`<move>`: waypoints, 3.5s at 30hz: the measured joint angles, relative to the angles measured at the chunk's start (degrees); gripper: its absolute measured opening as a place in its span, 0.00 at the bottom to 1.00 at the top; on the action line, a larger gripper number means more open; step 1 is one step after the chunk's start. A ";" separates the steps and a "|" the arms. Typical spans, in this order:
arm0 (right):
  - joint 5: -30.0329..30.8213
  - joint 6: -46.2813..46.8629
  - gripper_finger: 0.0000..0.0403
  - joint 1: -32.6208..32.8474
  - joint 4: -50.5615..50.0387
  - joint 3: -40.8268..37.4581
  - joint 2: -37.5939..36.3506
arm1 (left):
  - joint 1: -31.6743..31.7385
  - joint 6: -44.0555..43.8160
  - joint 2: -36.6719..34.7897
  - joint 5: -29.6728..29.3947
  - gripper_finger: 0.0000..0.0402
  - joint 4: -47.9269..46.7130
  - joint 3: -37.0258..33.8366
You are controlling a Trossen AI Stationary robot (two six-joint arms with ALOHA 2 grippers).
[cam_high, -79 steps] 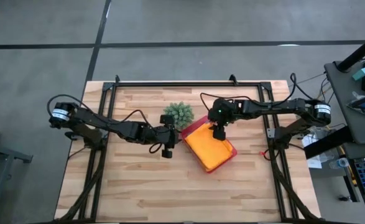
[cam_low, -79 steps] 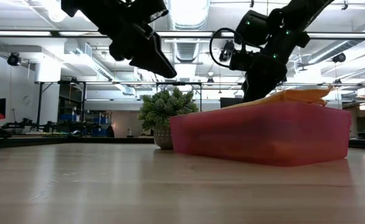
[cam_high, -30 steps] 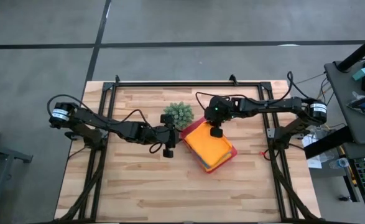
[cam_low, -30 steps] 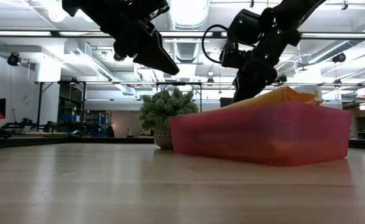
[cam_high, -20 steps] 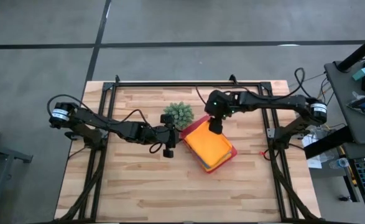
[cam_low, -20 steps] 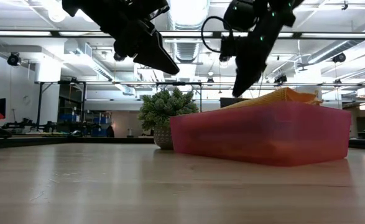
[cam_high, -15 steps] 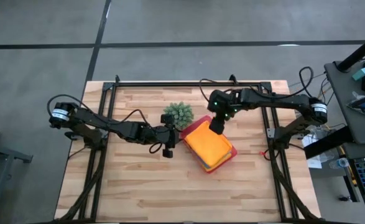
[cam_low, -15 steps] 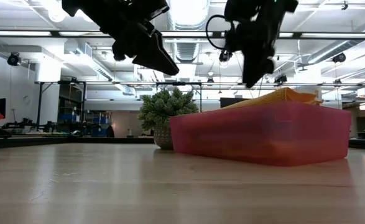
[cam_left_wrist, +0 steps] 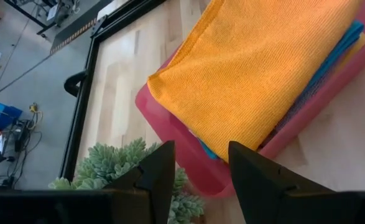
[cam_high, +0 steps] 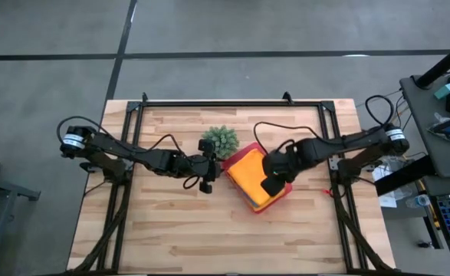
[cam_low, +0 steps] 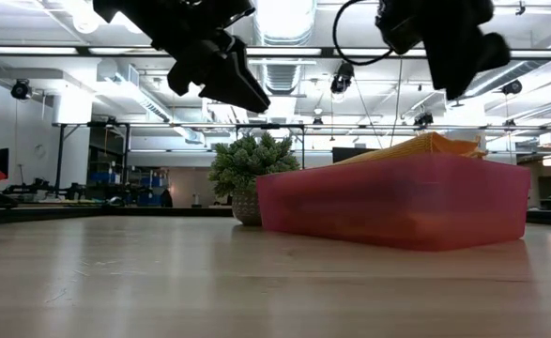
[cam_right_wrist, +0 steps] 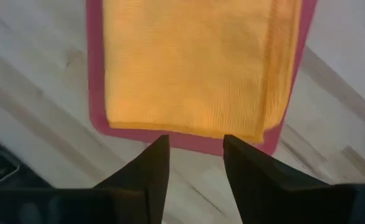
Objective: Fold microfiber towels
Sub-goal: Put the orange microfiber cloth into the pink bin
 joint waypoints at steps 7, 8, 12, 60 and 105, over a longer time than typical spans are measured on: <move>4.12 5.97 0.35 2.46 -1.37 -2.78 0.14 | 0.02 0.80 0.00 -0.09 0.33 0.01 0.00; 4.19 6.07 0.35 2.43 -1.42 -3.40 0.14 | 0.01 0.80 0.00 -0.09 0.33 0.02 0.00; 4.25 6.75 0.35 2.25 -1.22 -6.11 0.14 | 0.02 0.80 0.00 -0.09 0.33 0.02 0.00; 4.59 7.53 0.02 2.25 -2.21 -5.03 0.08 | 0.01 0.82 0.02 -0.11 0.33 0.26 0.06; 8.67 5.06 0.34 1.86 -12.22 -5.69 2.72 | 0.01 0.79 0.11 0.58 0.33 0.64 -0.09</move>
